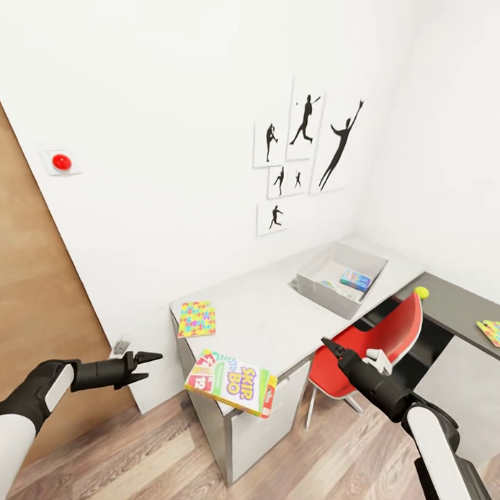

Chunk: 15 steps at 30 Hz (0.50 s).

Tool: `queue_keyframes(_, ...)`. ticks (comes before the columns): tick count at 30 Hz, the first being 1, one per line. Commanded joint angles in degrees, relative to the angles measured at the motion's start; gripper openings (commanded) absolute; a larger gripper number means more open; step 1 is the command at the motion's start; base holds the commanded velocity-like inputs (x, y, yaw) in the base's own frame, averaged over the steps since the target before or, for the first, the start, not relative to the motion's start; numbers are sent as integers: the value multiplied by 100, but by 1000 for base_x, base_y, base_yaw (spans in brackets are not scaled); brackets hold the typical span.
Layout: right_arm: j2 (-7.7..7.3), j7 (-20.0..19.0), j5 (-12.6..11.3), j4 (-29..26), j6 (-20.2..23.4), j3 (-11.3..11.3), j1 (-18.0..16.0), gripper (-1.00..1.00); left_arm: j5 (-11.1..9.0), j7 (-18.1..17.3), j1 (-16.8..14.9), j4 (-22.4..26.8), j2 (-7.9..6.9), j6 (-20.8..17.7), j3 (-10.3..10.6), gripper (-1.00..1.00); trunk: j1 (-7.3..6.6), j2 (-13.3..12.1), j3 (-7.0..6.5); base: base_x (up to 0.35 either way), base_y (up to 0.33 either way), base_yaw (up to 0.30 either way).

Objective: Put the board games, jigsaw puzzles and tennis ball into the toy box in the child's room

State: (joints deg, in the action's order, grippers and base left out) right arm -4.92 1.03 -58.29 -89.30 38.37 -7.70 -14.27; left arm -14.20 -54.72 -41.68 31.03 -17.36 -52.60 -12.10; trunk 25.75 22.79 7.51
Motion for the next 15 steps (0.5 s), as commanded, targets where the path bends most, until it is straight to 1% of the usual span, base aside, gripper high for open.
queue_keyframes(1, 0, 11, -25, -7, 47, -8, -5, 100, 7, -23, -6, -10, 3, -25, -14, 100, 3, 13, 21, 0, 1, 0)
queue_keyframes(9, -16, 27, -18, -40, 115, -18, -9, 100, 7, -39, -6, -45, 14, -30, -20, 100, 3, 13, 94, 0, 0, 0)
queue_keyframes(11, -36, 29, -21, -79, 211, -23, -11, 100, 9, -46, -6, -49, 18, -31, -20, 100, 3, 13, 112, 0, 0, 0)
queue_keyframes(15, -61, 14, -47, -105, 665, -66, -13, 100, 12, -49, -7, -51, 27, -31, -20, 100, 3, 13, 149, 0, 0, 0)
